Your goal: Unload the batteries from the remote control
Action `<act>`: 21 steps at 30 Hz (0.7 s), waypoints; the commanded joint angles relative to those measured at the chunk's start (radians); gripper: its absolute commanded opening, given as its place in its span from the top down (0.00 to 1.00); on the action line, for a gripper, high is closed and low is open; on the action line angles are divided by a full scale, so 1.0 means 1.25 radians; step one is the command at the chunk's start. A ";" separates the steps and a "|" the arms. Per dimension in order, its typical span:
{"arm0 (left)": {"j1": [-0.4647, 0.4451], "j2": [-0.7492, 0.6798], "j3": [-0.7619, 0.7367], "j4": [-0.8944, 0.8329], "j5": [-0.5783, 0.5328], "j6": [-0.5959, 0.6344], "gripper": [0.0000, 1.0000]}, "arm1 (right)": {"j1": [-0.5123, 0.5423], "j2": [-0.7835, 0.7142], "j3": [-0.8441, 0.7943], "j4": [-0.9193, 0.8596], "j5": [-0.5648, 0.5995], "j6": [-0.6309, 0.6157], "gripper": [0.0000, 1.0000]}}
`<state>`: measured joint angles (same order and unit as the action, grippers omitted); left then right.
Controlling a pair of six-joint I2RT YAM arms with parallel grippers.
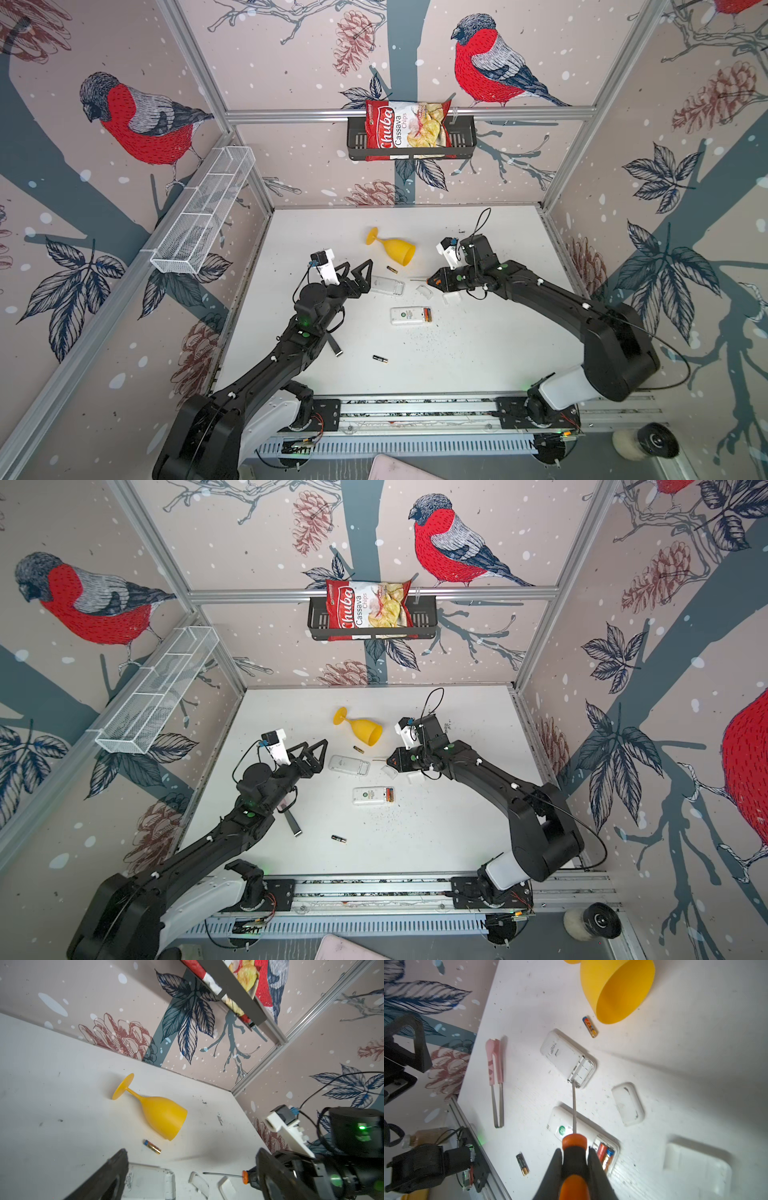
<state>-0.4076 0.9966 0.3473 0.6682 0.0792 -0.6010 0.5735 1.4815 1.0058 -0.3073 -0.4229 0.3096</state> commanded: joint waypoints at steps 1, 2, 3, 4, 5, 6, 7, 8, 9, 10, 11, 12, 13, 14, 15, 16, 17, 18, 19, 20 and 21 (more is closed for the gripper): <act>-0.009 0.014 -0.013 -0.037 -0.004 0.016 0.06 | 0.009 -0.045 -0.005 -0.101 0.124 -0.070 1.00; -0.009 0.018 -0.017 -0.037 -0.004 0.015 0.06 | 0.010 -0.057 -0.006 -0.112 0.144 -0.078 1.00; -0.011 0.024 -0.020 -0.038 0.000 0.015 0.07 | 0.011 -0.075 -0.007 -0.126 0.168 -0.088 1.00; -0.012 0.029 -0.020 -0.045 0.002 0.017 0.07 | 0.011 -0.089 -0.009 -0.136 0.182 -0.095 1.00; -0.012 0.035 -0.018 -0.058 0.005 0.021 0.07 | 0.012 -0.103 -0.009 -0.146 0.194 -0.101 1.00; -0.011 0.043 -0.013 -0.074 0.011 0.029 0.08 | 0.012 -0.115 -0.009 -0.156 0.204 -0.103 1.00; -0.012 0.052 -0.004 -0.099 0.016 0.037 0.08 | 0.013 -0.122 -0.009 -0.165 0.209 -0.104 1.00; -0.013 0.062 0.008 -0.124 0.021 0.042 0.08 | 0.014 -0.130 -0.010 -0.170 0.211 -0.104 1.00; -0.013 0.077 0.018 -0.147 0.029 0.051 0.08 | 0.018 -0.134 -0.014 -0.171 0.211 -0.105 1.00; -0.014 0.093 0.026 -0.164 0.038 0.056 0.08 | 0.022 -0.136 -0.017 -0.172 0.211 -0.104 1.00; -0.017 0.113 0.033 -0.180 0.048 0.060 0.09 | 0.028 -0.134 -0.020 -0.177 0.215 -0.106 1.00; -0.021 0.135 0.034 -0.185 0.058 0.062 0.10 | 0.035 -0.131 -0.023 -0.181 0.221 -0.105 1.00; -0.025 0.151 0.035 -0.184 0.065 0.063 0.11 | 0.042 -0.127 -0.025 -0.185 0.227 -0.105 1.00; -0.033 0.170 0.034 -0.181 0.069 0.064 0.12 | 0.048 -0.121 -0.028 -0.187 0.233 -0.106 1.00; -0.045 0.186 0.032 -0.177 0.066 0.067 0.14 | 0.054 -0.117 -0.030 -0.191 0.236 -0.106 1.00; -0.058 0.196 0.029 -0.174 0.060 0.071 0.15 | 0.061 -0.112 -0.031 -0.193 0.238 -0.105 1.00; -0.075 0.204 0.029 -0.173 0.049 0.075 0.15 | 0.068 -0.107 -0.031 -0.196 0.240 -0.106 1.00; -0.093 0.216 0.031 -0.174 0.037 0.080 0.16 | 0.077 -0.102 -0.030 -0.203 0.244 -0.107 1.00; -0.112 0.223 0.033 -0.176 0.026 0.085 0.16 | 0.086 -0.097 -0.030 -0.207 0.249 -0.108 1.00; -0.135 0.232 0.038 -0.185 0.009 0.091 0.17 | 0.096 -0.092 -0.029 -0.214 0.253 -0.109 1.00; -0.157 0.240 0.042 -0.195 -0.009 0.097 0.17 | 0.103 -0.087 -0.028 -0.220 0.255 -0.109 1.00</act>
<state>-0.5564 1.2789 0.3862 0.4511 0.1226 -0.5186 0.6849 1.3628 0.9680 -0.5552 -0.1337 0.1852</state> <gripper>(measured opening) 0.835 0.207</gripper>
